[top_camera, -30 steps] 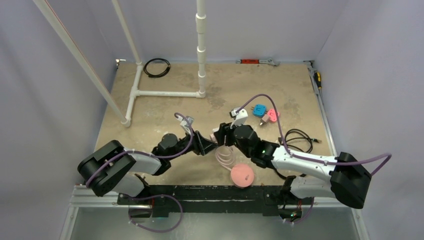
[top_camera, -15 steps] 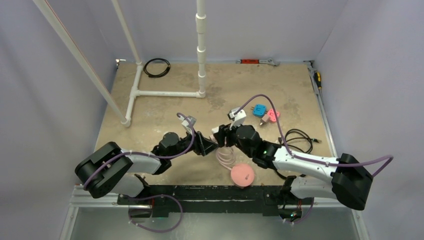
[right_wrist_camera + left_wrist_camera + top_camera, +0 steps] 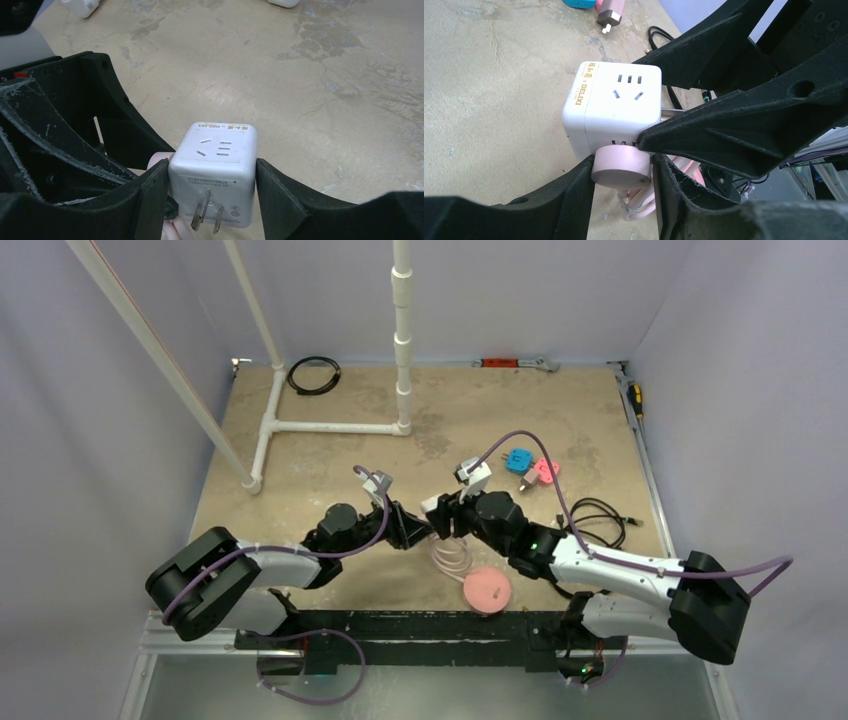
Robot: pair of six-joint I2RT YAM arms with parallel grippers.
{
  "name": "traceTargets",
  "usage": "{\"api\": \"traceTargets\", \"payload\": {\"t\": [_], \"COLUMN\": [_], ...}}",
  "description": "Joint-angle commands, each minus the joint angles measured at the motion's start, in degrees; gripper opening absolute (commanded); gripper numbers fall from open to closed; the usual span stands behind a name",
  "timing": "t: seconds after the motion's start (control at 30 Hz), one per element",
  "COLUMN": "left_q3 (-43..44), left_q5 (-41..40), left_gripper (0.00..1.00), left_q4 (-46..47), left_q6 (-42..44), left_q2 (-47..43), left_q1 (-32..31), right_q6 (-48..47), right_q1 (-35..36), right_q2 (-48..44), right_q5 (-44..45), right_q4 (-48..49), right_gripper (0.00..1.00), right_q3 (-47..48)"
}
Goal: Pull the plug off the socket
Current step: Remove the plug from the socket.
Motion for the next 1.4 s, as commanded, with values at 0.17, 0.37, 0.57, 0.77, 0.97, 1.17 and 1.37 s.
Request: {"api": "traceTargets", "payload": {"t": [0.17,0.37,0.57,0.77,0.97,1.17,1.37], "left_q3": [1.25,-0.64,-0.81,1.93,3.46,3.15,2.98], "left_q5": [9.05,14.85,18.76,17.23,-0.99,-0.95,13.87], "left_gripper": [0.09,0.00,0.00,0.00,0.00,0.00,0.00], "left_q4": [7.43,14.08,12.60,1.58,-10.80,-7.48,0.53], "left_q6": [2.02,3.08,5.63,9.33,7.03,4.32,7.27], "left_q2": [1.51,2.00,-0.67,-2.60,-5.77,-4.64,-4.46], "left_q1": [0.06,0.00,0.00,0.00,0.24,0.59,0.61], "right_q6": [0.03,2.68,4.40,-0.03,2.03,6.50,5.67], "right_q1": [0.33,0.29,-1.63,-1.64,4.73,9.16,-0.61], "right_q2": [-0.94,3.53,6.79,6.57,4.51,4.98,-0.95], "right_q5": [0.22,9.69,10.31,4.71,13.74,18.96,-2.56], "right_q4": [3.91,2.98,2.00,4.84,2.89,-1.34,9.63], "right_gripper": [0.00,0.00,0.00,0.00,0.00,0.00,0.00], "right_q3": [0.60,1.11,2.07,2.04,2.73,4.04,-3.50]}}
